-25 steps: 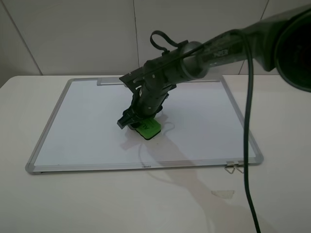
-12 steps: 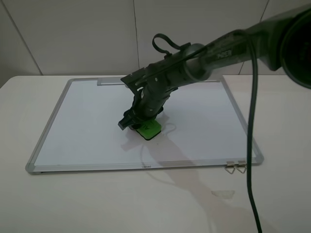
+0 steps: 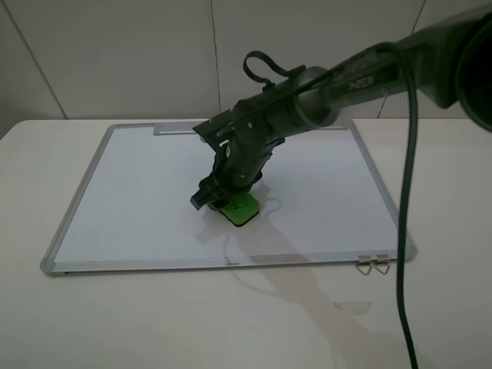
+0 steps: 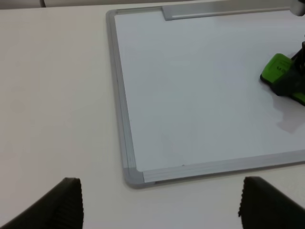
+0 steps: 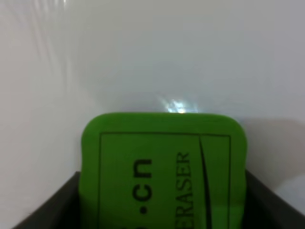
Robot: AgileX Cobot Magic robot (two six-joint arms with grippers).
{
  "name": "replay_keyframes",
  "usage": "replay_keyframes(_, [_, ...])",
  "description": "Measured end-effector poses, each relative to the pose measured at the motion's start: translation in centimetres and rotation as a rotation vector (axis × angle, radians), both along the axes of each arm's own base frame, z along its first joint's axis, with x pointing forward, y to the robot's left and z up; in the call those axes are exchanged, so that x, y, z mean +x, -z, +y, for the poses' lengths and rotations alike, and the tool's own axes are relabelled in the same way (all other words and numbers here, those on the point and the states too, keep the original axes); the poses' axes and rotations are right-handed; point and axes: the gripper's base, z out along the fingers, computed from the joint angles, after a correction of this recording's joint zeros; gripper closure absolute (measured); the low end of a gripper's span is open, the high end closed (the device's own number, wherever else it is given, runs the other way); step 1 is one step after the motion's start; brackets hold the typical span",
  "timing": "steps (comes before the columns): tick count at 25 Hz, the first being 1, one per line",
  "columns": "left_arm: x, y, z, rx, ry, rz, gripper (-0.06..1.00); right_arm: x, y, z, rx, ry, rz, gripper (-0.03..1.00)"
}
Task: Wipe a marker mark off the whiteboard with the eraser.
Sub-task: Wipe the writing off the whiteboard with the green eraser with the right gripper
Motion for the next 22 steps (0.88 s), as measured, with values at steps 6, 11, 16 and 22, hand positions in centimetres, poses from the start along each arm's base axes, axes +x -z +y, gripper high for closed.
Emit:
replay_keyframes(6, [0.0, 0.0, 0.0, 0.0, 0.0, 0.0, 0.26, -1.4, -0.7, -1.2, -0.073, -0.012, 0.07, 0.37])
replay_keyframes(11, [0.0, 0.0, 0.0, 0.0, 0.0, 0.0, 0.26, -2.2, -1.0, -1.9, -0.087, -0.014, 0.083, 0.37])
replay_keyframes(16, [0.0, 0.0, 0.0, 0.0, 0.0, 0.0, 0.26, -2.3, -0.9, -2.0, -0.072, -0.013, 0.068, 0.37])
replay_keyframes(22, [0.0, 0.0, 0.0, 0.0, 0.0, 0.0, 0.26, -1.4, -0.6, -1.2, 0.031, -0.009, -0.044, 0.37])
